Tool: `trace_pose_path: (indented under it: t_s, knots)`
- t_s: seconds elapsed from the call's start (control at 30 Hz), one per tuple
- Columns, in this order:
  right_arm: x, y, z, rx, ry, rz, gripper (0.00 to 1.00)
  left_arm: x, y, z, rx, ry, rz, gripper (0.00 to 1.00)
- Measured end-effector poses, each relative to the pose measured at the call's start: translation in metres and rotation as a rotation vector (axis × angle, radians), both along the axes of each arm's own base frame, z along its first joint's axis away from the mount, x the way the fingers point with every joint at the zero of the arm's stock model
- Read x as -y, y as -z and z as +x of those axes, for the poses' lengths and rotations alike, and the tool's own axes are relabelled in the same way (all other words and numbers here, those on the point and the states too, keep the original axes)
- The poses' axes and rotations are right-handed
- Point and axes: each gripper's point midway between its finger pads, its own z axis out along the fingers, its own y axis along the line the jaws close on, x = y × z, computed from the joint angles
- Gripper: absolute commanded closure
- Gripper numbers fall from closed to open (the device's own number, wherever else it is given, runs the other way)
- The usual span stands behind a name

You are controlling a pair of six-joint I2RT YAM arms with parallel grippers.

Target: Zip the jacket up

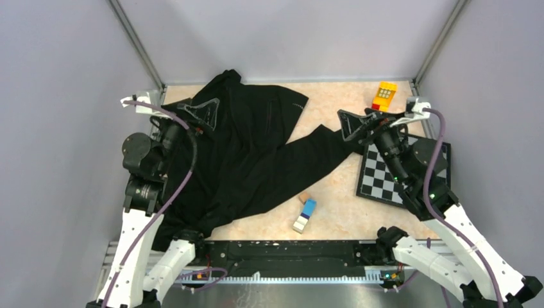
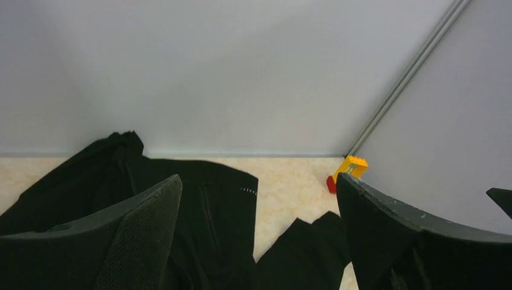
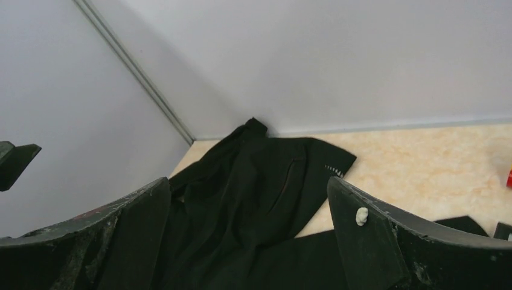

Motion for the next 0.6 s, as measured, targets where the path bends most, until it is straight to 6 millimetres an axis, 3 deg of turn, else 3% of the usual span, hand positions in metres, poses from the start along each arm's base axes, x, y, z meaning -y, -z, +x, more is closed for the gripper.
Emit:
trace_pose_path:
  t_s: [0.27, 0.43, 0.6]
  knots:
    - [-0.032, 0.052, 0.025, -0.146, -0.065, -0.064, 0.01, 0.004, 0.054, 0.047, -0.235, -0.028, 0.033, 0.01]
    - [-0.057, 0.096, 0.030, -0.239, -0.159, -0.106, 0.01, 0.009, 0.119, 0.076, -0.466, -0.032, 0.037, 0.01]
    - [-0.081, 0.125, 0.039, -0.332, -0.232, -0.103, 0.01, 0.021, 0.162, 0.094, -0.640, 0.002, 0.034, 0.01]
